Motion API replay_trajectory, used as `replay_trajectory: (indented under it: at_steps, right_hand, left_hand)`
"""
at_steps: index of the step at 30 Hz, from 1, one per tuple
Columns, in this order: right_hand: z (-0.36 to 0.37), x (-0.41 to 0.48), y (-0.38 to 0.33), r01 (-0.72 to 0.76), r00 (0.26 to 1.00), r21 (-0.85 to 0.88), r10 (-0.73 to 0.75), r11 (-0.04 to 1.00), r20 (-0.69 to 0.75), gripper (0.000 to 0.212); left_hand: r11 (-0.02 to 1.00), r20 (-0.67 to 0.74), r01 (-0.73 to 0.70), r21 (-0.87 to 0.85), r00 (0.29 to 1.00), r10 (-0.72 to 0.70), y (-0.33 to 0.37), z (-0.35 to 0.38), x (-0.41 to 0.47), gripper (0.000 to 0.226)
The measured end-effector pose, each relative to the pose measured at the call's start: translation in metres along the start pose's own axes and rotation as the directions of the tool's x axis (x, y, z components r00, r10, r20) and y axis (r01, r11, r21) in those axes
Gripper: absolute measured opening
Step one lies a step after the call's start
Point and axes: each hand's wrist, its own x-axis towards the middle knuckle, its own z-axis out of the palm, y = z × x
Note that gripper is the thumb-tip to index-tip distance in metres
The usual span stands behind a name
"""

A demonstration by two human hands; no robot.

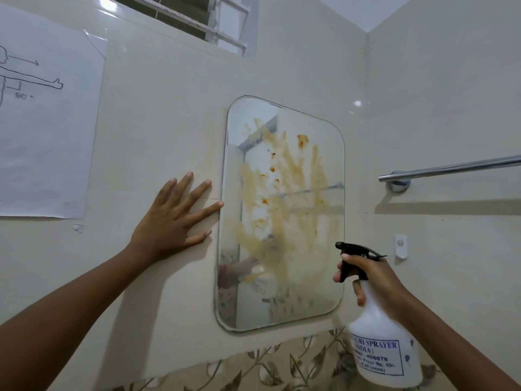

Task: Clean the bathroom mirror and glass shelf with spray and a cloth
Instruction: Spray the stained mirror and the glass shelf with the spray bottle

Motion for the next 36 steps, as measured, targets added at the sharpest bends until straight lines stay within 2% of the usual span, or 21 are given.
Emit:
replay_trajectory:
  at_steps: [5, 12, 16, 21, 28, 32, 36]
  right_hand:
    - [0.029, -0.016, 0.003, 0.016, 0.998, 0.003, -0.016, 1.0, 0.055, 0.029]
    - [0.043, -0.036, 0.022, -0.071, 0.974, 0.013, 0.067, 0.997, 0.216, 0.024]
    - [0.03, -0.039, 0.038, -0.092, 0.99, 0.018, 0.09, 0.996, 0.11, 0.028]
    - [0.002, -0.039, 0.055, -0.12, 0.979, 0.083, 0.131, 0.989, -0.153, 0.027]
    - [-0.022, -0.041, 0.069, -0.189, 0.944, 0.084, 0.205, 0.978, -0.258, 0.026]
    - [-0.016, -0.048, 0.067, -0.188, 0.968, 0.007, 0.187, 0.982, -0.167, 0.03]
    - [0.002, -0.049, 0.032, -0.062, 0.998, -0.015, 0.062, 0.998, -0.015, 0.025]
  left_hand:
    - [1.0, 0.009, 0.003, 0.002, 1.0, -0.003, 0.0, 0.001, 0.0, 0.063]
    - [1.0, 0.001, -0.002, -0.003, 1.0, 0.002, 0.0, 0.001, 0.0, 0.063]
    - [1.0, -0.004, -0.004, -0.002, 1.0, 0.004, 0.0, 0.002, 0.0, 0.062]
    - [1.0, -0.019, 0.002, -0.011, 1.0, -0.002, 0.001, 0.001, 0.0, 0.061]
    - [1.0, -0.035, -0.001, -0.013, 0.999, 0.001, 0.001, 0.001, 0.001, 0.061]
    - [1.0, -0.04, -0.002, 0.002, 0.999, 0.002, 0.0, 0.002, 0.001, 0.062]
    - [1.0, -0.029, -0.006, -0.006, 1.0, 0.006, 0.0, 0.002, 0.001, 0.062]
